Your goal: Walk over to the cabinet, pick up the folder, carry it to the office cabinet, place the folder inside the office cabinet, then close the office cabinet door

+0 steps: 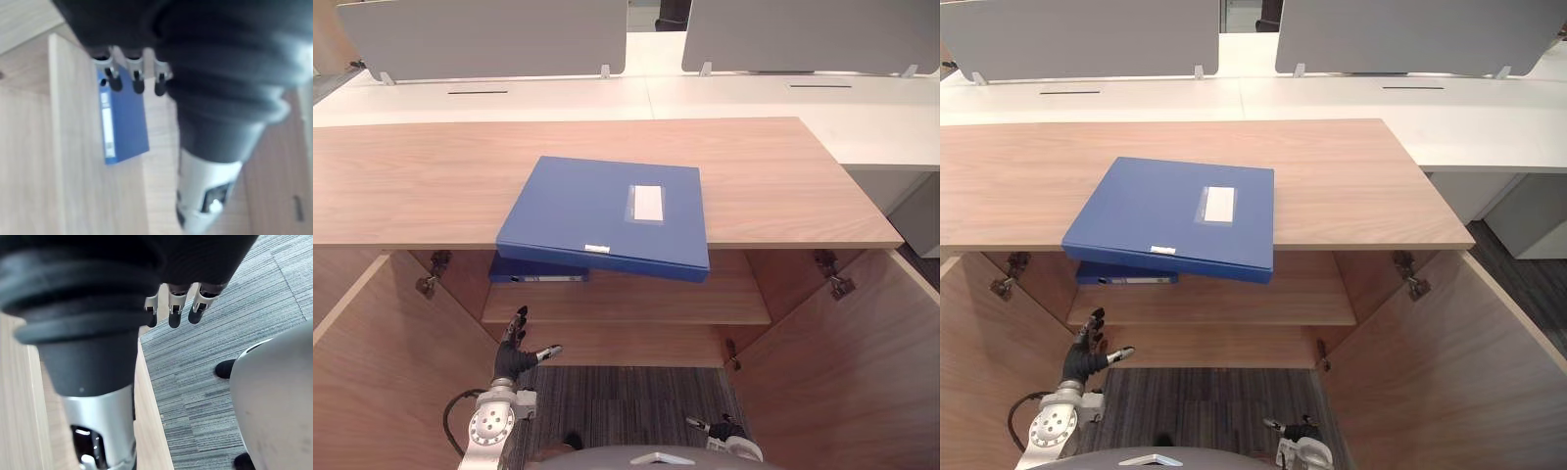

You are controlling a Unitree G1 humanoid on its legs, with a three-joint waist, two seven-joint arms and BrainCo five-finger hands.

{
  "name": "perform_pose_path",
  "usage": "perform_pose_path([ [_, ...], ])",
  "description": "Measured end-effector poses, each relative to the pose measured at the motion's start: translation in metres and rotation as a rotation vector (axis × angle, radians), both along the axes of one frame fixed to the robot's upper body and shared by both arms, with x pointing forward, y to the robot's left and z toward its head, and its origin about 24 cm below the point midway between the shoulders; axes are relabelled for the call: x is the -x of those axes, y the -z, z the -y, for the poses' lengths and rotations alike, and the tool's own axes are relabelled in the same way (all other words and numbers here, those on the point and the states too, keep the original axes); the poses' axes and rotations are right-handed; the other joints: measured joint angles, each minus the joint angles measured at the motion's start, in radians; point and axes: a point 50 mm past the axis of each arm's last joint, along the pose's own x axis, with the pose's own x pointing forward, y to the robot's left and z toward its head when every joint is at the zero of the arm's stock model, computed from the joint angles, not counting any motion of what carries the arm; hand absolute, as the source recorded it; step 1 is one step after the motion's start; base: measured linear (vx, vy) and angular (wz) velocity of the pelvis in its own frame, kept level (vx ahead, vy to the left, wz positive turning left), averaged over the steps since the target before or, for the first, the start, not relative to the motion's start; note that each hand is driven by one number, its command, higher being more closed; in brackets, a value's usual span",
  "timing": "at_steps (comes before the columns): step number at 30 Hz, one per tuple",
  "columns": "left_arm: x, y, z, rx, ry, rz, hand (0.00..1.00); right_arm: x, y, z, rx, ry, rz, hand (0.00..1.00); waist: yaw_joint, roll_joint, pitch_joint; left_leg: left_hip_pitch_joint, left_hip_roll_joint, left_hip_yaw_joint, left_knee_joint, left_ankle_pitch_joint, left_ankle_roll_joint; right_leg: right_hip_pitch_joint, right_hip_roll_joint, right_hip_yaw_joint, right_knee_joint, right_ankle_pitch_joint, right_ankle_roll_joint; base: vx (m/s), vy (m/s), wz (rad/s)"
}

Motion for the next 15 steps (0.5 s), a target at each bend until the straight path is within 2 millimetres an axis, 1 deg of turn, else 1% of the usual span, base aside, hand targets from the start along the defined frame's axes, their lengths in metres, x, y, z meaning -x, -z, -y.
perform_pose_path([
  [2,-0.005,-0.014,0.000,-0.006,-0.013,0.073,0.00,0.000,0.000,-0.001,0.001,-0.012,-0.001,0.00,-0.001,0.003,-0.003,0.003,0.001,-0.019,-0.005,-0.001,0.000,0.013,0.001,-0.020,-0.001,-0.004,-0.003,0.03,-0.038,0.18],
  [3,-0.005,-0.019,0.000,-0.010,-0.018,0.095,0.00,0.000,0.000,-0.001,0.003,-0.016,-0.002,0.00,0.002,0.004,-0.003,0.003,0.002,-0.019,-0.005,-0.001,0.000,0.013,0.002,-0.020,-0.001,-0.004,-0.004,0.00,-0.034,0.08],
  [4,-0.005,-0.028,-0.002,-0.027,-0.041,0.139,0.00,-0.001,0.000,-0.001,0.006,-0.024,-0.002,0.00,0.007,0.004,-0.004,0.003,0.004,-0.019,-0.006,-0.001,0.000,0.014,0.004,-0.021,-0.002,-0.004,-0.005,0.00,0.000,0.00],
  [11,-0.003,-0.057,-0.017,-0.105,-0.136,0.269,0.00,0.000,0.000,-0.003,0.017,-0.056,-0.009,0.00,0.012,-0.001,-0.006,0.017,0.004,-0.035,-0.007,-0.001,-0.001,0.036,0.003,-0.038,-0.004,-0.009,-0.005,-0.02,-0.010,0.06],
  [12,-0.003,-0.065,-0.021,-0.144,-0.162,0.306,0.00,0.001,0.001,-0.003,0.017,-0.058,-0.011,0.00,0.015,-0.003,-0.007,0.015,0.003,-0.044,-0.007,0.001,-0.002,0.036,0.002,-0.045,-0.004,-0.012,-0.004,-0.05,-0.016,0.14],
  [13,-0.003,-0.066,-0.022,-0.149,-0.166,0.310,0.00,0.002,0.001,-0.003,0.017,-0.058,-0.012,0.00,0.017,-0.003,-0.008,0.015,0.003,-0.044,-0.007,0.001,-0.002,0.037,0.002,-0.045,-0.004,-0.013,-0.005,-0.05,-0.012,0.11],
  [15,0.001,-0.072,-0.030,-0.178,-0.214,0.332,0.00,0.003,0.001,-0.004,0.017,-0.062,-0.017,0.00,0.021,-0.007,-0.013,0.015,0.003,-0.047,-0.007,0.001,-0.002,0.037,0.002,-0.048,-0.002,-0.020,-0.010,-0.03,-0.012,0.03],
])
